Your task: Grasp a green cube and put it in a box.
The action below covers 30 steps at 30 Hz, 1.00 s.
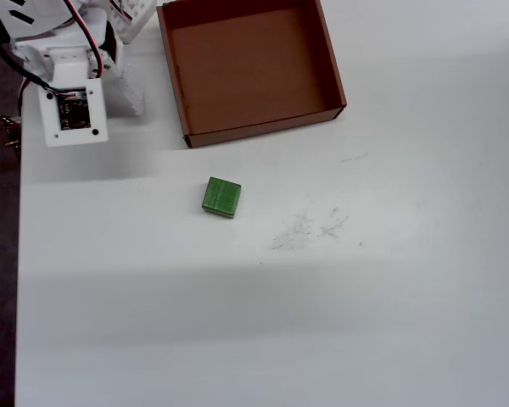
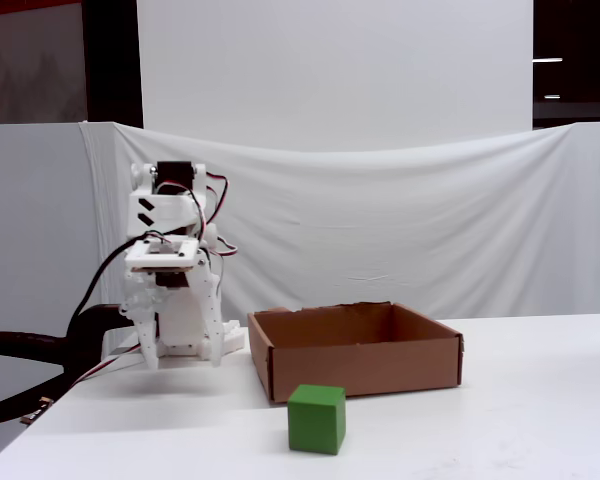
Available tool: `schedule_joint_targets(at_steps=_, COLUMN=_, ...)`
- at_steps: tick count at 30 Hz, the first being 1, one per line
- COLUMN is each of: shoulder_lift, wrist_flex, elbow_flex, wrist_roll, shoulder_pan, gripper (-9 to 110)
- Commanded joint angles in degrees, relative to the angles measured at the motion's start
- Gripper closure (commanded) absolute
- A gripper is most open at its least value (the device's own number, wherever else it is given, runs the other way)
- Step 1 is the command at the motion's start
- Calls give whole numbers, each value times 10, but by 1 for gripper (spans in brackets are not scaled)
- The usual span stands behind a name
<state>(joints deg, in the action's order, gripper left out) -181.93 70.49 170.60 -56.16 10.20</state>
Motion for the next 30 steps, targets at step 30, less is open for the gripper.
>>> schedule_joint_targets(at_steps=30, shoulder_lift=454, wrist_flex=-132, elbow_flex=-345, wrist_roll=53, shoulder_pan=39, gripper=77)
